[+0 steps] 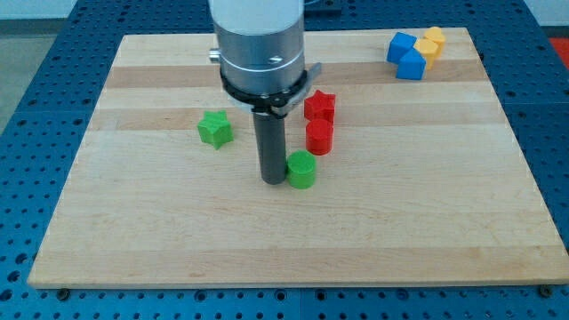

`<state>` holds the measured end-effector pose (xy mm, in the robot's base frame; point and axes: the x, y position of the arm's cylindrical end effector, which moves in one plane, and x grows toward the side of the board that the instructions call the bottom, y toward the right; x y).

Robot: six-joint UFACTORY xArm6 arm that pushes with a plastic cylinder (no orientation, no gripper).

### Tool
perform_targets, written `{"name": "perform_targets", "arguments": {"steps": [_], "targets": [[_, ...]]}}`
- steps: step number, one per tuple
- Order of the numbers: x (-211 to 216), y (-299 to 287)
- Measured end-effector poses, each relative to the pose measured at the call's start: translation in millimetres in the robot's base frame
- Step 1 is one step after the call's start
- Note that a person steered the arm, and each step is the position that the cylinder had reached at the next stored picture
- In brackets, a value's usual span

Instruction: Put your hand diagonally top left to the green star

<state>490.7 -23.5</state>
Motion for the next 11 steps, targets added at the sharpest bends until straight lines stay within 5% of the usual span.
{"name": "perform_targets", "arguments": {"steps": [3, 6, 8, 11], "targets": [[0.0, 20.9], [12.1, -122.8], [-53.5, -180.4], [-124.1, -87.4]]}}
